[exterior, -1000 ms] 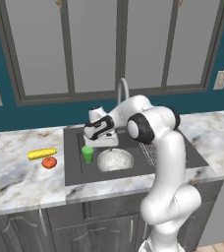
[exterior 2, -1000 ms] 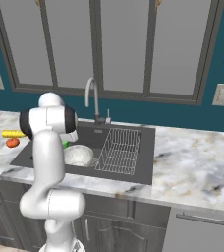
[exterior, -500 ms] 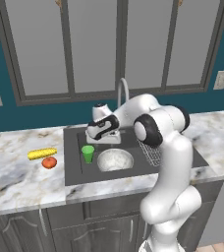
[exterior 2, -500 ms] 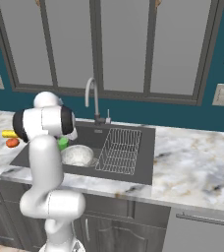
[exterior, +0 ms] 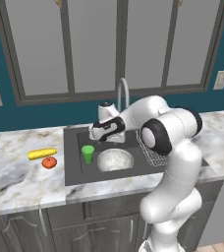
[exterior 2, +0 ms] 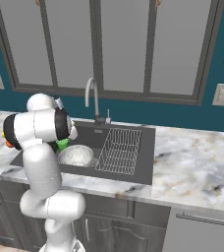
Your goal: Remove the squash and corn from the sink. Then move the bowl and cup from the counter to the sink for washing.
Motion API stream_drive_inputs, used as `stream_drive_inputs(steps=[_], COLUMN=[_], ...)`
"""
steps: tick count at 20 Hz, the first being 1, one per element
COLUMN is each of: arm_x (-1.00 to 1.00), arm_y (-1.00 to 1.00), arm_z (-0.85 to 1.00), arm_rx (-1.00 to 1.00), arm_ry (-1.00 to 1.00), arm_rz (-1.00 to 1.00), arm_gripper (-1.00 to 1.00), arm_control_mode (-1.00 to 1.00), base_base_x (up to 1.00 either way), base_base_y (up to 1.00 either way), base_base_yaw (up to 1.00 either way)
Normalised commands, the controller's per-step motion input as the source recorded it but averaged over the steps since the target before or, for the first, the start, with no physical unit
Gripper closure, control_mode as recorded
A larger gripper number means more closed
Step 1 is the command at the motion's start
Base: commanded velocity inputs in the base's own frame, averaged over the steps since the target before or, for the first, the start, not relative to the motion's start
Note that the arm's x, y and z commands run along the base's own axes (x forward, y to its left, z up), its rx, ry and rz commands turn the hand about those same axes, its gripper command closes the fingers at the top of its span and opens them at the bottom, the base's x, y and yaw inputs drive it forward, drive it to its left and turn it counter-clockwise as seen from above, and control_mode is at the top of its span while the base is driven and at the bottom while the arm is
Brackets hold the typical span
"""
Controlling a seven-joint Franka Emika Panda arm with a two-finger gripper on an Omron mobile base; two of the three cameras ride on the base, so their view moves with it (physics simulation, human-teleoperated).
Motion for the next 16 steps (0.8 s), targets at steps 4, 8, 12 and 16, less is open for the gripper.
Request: stream_drive_inputs(steps=[4, 8, 12, 16], arm_x=[-0.17, -0.2, -0.22, -0.25], arm_y=[-0.12, -0.12, -0.09, -0.11], arm_z=[0.3, 0.29, 0.28, 0.26], arm_rx=[0.03, 0.03, 0.01, 0.0], arm_ry=[-0.1, -0.1, -0.09, -0.1], arm_rz=[0.0, 0.0, 0.0, 0.01], arm_gripper=[-1.0, -1.0, -1.0, -1.0], arm_control_mode=[-1.0, -1.0, -1.0, -1.0], base_base_x=[0.0, 0.0, 0.0, 0.0], base_base_y=[0.0, 0.0, 0.0, 0.0], base_base_yaw=[0.0, 0.0, 0.0, 0.0])
